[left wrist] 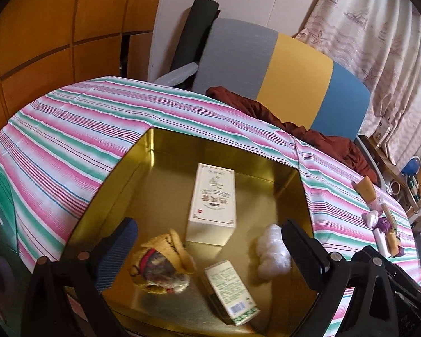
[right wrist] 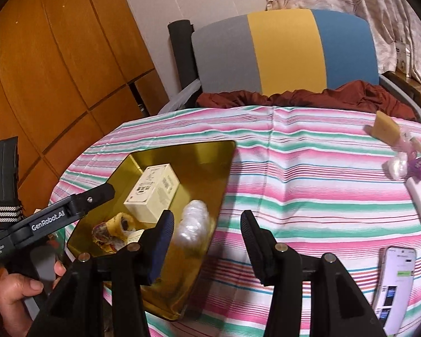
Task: Organize objects
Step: 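Move both tools back to the item cluster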
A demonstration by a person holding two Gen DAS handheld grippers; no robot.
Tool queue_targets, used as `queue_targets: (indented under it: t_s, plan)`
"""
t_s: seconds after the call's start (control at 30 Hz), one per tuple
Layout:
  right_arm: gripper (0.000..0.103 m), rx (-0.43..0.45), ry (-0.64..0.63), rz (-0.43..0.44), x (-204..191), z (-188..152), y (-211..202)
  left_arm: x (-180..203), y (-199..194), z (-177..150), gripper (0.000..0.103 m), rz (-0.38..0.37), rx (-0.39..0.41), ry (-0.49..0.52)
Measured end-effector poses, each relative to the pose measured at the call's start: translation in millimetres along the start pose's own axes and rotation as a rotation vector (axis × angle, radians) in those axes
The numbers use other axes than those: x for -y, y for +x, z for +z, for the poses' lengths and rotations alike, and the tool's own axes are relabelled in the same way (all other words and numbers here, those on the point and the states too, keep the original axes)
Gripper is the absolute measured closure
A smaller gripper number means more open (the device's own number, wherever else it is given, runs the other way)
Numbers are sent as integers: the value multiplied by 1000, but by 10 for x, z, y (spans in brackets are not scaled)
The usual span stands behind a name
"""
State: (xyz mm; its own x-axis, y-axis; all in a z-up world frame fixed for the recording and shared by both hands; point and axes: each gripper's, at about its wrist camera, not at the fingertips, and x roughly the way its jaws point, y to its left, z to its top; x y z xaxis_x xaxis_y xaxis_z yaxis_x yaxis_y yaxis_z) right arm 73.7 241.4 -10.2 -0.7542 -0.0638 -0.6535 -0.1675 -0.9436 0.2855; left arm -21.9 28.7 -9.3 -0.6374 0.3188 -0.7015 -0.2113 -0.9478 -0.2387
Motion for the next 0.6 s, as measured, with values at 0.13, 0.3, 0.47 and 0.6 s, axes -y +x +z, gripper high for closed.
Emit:
queue_targets:
  t_s: [0.13,0.3,0.47,0.6]
  plan:
    - [53,7,16,-63,202,20,-85,154,-17,-14,0,-20,-9,33]
    - [53,11,111,-124,702,-20,-222,397,-35,-51,0,-63,-24,82]
    - [53,22,181,-243,1305,-101,-419,673,-38,-99,0,-105,-42,138]
    - [53,23,278,-303,1841,-146,-593,927,-48,-149,0,-144,-53,178]
